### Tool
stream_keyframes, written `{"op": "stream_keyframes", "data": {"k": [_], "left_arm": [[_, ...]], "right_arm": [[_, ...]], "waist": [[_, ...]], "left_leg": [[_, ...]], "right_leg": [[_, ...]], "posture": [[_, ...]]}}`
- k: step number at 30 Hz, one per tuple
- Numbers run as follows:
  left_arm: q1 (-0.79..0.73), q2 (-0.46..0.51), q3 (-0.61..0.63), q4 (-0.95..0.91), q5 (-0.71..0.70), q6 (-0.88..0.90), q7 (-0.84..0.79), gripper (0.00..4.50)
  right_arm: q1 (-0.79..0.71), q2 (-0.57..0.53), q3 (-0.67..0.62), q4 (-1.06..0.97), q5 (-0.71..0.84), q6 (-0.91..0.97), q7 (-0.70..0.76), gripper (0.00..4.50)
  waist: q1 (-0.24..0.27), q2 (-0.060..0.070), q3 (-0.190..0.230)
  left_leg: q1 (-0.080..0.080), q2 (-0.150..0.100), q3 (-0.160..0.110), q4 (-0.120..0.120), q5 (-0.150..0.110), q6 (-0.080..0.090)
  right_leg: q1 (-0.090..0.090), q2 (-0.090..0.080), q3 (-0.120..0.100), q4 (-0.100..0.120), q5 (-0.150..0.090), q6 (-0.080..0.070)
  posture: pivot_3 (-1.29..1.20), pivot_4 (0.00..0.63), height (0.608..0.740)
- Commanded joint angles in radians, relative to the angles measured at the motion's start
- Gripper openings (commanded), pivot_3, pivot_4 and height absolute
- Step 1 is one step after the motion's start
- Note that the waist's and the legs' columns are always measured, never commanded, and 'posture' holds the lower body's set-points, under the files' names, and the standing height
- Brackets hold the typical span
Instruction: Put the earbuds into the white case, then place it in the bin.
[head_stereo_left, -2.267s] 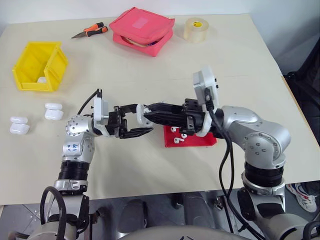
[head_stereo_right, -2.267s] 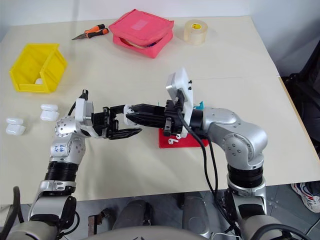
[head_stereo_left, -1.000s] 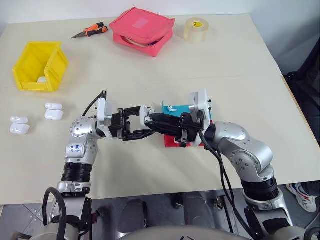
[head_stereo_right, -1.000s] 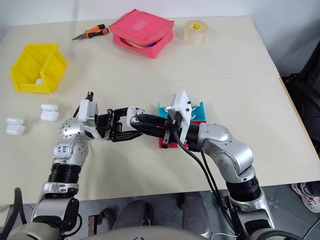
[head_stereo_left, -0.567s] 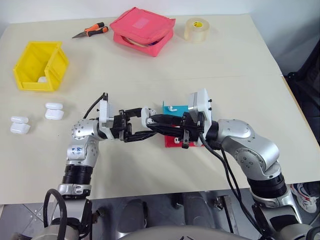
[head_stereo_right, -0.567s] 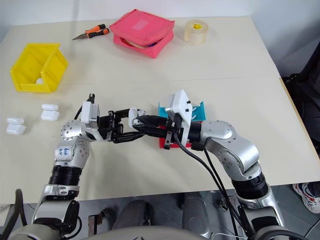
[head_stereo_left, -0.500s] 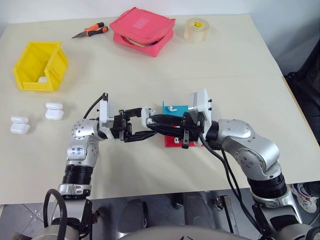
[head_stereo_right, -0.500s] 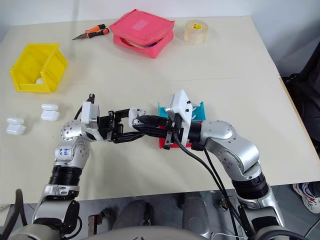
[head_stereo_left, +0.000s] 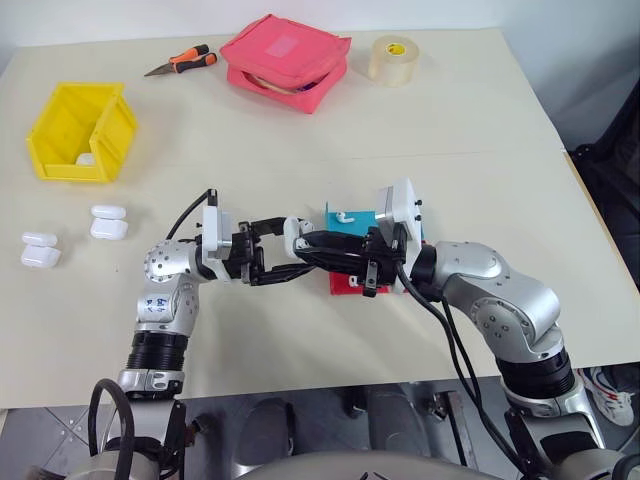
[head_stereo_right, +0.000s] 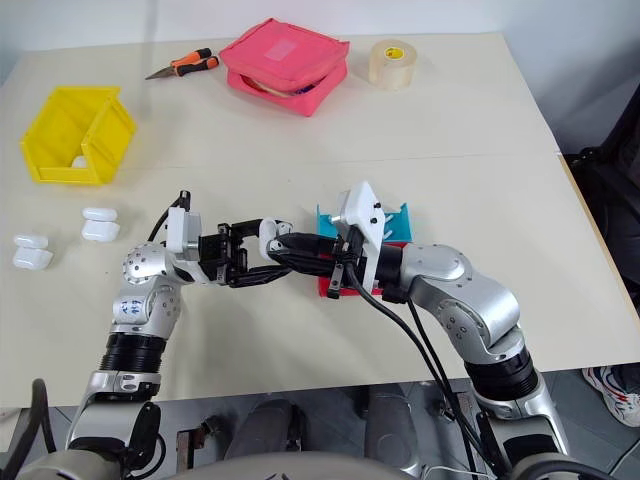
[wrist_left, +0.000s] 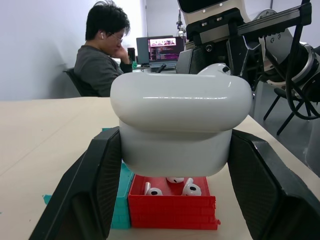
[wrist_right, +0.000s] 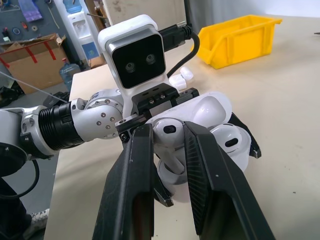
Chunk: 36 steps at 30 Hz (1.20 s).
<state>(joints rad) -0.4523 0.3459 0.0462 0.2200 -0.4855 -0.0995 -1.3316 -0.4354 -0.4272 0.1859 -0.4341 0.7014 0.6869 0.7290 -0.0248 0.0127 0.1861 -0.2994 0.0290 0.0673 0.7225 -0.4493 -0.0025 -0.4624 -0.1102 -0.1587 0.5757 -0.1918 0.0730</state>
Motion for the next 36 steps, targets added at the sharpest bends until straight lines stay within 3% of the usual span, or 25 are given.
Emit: {"op": "stream_keyframes", "data": {"k": [1, 13, 31, 32, 36], "left_arm": [[-0.032, -0.003, 0.067, -0.066, -0.097, -0.036, -0.010, 2.78], [-0.029, 0.012, 0.060, -0.066, -0.097, -0.005, -0.010, 2.78], [-0.034, 0.015, 0.045, -0.042, -0.075, -0.017, -0.019, 2.78], [-0.034, 0.014, 0.045, -0.043, -0.075, -0.018, -0.018, 2.78], [-0.034, 0.013, 0.048, -0.038, -0.071, -0.019, -0.020, 2.78]], "right_arm": [[0.066, -0.070, -0.037, 0.088, -0.056, 0.099, -0.070, 0.48], [0.075, -0.077, -0.076, 0.139, -0.067, 0.047, -0.056, 0.48], [-0.081, -0.108, -0.029, 0.048, -0.064, 0.086, -0.054, 0.48], [-0.083, -0.108, -0.029, 0.046, -0.062, 0.089, -0.052, 1.22], [-0.091, -0.115, -0.030, 0.027, -0.072, 0.056, -0.030, 2.53]], "waist": [[0.000, 0.000, 0.000], [0.001, 0.000, 0.000], [0.001, -0.001, 0.000], [0.001, -0.001, 0.000], [0.001, -0.001, 0.000]], "left_leg": [[0.000, 0.000, 0.000, 0.000, 0.000, 0.000], [0.000, 0.000, 0.000, 0.000, 0.000, 0.000], [0.000, 0.000, 0.000, 0.000, 0.000, 0.000], [0.000, 0.000, 0.000, 0.000, 0.000, 0.000], [0.000, 0.000, 0.000, 0.000, 0.000, 0.000]], "right_leg": [[0.000, 0.000, 0.000, 0.000, 0.000, 0.000], [0.000, 0.000, 0.000, 0.000, 0.000, 0.000], [0.000, 0.000, 0.000, 0.000, 0.000, 0.000], [0.000, 0.000, 0.000, 0.000, 0.000, 0.000], [0.000, 0.000, 0.000, 0.000, 0.000, 0.000]], "posture": [[0.00, 0.150, 0.740], [0.00, 0.150, 0.740], [0.00, 0.150, 0.740], [0.00, 0.150, 0.740], [0.00, 0.150, 0.740]]}}
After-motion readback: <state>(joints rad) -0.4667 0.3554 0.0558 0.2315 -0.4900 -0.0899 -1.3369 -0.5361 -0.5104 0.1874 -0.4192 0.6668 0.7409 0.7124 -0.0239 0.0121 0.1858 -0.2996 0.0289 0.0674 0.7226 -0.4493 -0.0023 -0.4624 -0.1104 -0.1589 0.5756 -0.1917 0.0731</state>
